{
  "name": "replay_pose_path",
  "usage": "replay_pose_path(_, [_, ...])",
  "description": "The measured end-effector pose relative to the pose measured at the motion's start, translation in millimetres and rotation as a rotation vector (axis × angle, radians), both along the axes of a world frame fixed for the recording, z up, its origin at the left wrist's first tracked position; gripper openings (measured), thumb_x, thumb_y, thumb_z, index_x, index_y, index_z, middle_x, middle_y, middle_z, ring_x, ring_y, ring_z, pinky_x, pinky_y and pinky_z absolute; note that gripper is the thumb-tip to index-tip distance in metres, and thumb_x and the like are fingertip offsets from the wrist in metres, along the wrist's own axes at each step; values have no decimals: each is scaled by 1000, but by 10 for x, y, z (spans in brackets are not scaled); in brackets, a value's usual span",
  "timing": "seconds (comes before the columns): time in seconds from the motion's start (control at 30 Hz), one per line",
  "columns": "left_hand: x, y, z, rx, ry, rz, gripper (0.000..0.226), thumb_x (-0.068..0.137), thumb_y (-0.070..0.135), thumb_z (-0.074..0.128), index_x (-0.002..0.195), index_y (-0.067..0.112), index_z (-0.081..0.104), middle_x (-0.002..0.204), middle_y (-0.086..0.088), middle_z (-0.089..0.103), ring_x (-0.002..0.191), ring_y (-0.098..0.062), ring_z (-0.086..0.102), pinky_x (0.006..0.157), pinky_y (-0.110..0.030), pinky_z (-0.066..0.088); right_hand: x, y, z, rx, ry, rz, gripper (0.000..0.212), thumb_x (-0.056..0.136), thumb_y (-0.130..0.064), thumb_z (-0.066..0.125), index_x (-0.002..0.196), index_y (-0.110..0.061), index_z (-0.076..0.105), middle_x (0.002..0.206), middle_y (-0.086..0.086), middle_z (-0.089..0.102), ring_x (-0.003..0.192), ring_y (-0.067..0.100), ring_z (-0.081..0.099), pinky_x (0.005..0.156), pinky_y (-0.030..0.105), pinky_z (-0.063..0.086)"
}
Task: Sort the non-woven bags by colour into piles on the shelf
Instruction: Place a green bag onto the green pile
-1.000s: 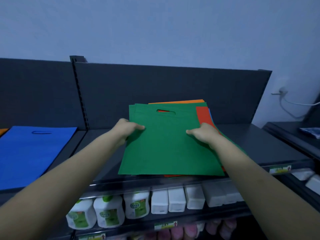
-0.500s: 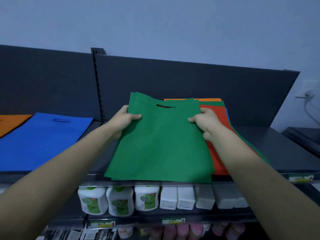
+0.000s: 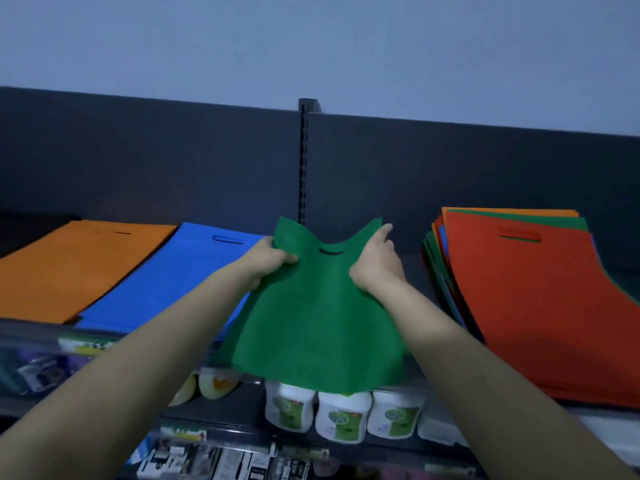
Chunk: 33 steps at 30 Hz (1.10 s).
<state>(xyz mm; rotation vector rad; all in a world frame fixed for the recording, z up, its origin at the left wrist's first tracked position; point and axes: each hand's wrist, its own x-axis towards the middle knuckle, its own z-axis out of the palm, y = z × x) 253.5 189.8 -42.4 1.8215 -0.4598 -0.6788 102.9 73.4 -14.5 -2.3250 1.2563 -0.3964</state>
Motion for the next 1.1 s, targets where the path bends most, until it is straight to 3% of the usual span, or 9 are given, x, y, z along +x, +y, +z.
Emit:
replay_pose_path(0.13, [128,-71,-162,63,18,-135,56,91,12,64,137,9,32,112,-10,55,92,-27,60,78,-39,50,233,26,-139,-96,163,-59,90,90,0,54,151,-3,-12,155,15,21,123,33,50,83,38,46])
replay_pose_path(0.27, [318,-131,-304,102,-13,-239,64,92,19,65,139,10,24,123,-9,53,104,-27,58,81,-36,50,245,-130,-216,-99,153,-102,81,90,-1,53,153,-2,1,154,16,24,123,33,50,82,39,47])
replay_pose_path(0.4, [419,-195,-425,155,-129,-271,64,88,23,70,133,10,27,131,-10,48,117,-28,52,97,-39,48,123,-327,-360,-5,47,-155,52,87,-2,56,136,-3,39,133,16,47,110,34,55,76,35,45])
replay_pose_path(0.5, [453,-204,-479,249,-260,-303,72,80,30,77,131,11,29,133,-9,44,123,-29,48,103,-43,44,36,-394,-508,84,6,-189,38,83,-4,61,120,-3,51,122,17,56,107,35,57,79,35,48])
replay_pose_path(0.73, [485,-108,-569,314,-391,-353,76,82,44,72,137,13,30,138,-7,40,125,-26,46,105,-42,42,-46,-556,-596,236,-228,-326,66,83,5,65,144,0,38,143,20,46,130,36,44,104,38,39])
replay_pose_path(1.1, [621,-31,-565,418,-430,-296,86,86,59,59,146,10,22,151,-11,32,134,-31,39,108,-46,38,96,-519,-624,458,-409,-284,65,80,7,70,139,1,43,136,20,51,123,38,50,105,46,42])
